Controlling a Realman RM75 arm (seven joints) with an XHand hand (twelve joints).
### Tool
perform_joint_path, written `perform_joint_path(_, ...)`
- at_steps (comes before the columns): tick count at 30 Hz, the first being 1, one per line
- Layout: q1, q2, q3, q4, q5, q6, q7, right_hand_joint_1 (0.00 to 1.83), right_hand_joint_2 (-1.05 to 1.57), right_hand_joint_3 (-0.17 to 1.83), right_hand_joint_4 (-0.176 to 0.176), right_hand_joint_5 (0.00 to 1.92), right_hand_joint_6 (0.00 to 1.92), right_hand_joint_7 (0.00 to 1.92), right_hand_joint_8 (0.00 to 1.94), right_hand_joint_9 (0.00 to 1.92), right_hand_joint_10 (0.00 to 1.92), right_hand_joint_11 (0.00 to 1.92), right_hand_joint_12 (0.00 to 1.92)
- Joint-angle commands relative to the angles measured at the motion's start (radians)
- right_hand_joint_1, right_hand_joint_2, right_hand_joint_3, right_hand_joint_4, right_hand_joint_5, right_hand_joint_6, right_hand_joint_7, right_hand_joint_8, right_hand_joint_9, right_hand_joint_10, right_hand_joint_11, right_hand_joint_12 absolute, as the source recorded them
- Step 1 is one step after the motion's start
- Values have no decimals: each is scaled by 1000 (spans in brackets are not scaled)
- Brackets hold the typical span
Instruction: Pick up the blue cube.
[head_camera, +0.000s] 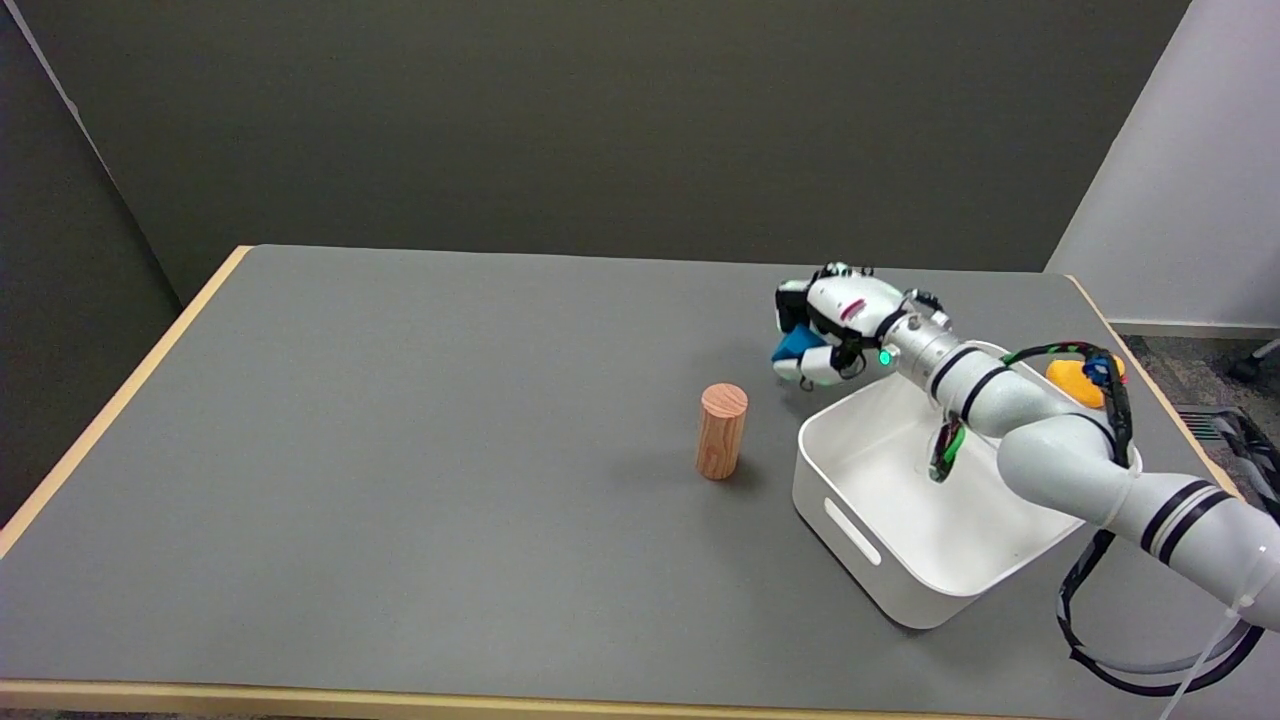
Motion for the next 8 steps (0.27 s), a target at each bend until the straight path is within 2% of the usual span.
perform_joint_path(1, -125, 55, 247, 271, -6, 166, -43, 1095, 1197, 319, -63, 497, 1636, 706, 1655, 670, 1869, 127, 1921)
perform_joint_path(5, -193, 55, 338, 339, -7, 219, -49, 1163, 1032, 553, -79, 582, 1571, 785, 1581, 770, 1806, 803, 1921)
perform_joint_path(7, -257, 59, 414, 383, -7, 258, -89, 1339, 982, 585, -150, 592, 1481, 773, 1477, 761, 1768, 845, 1921)
perform_joint_path(8, -280, 59, 441, 395, -7, 268, -101, 1339, 980, 587, -150, 595, 1480, 774, 1476, 763, 1766, 852, 1921)
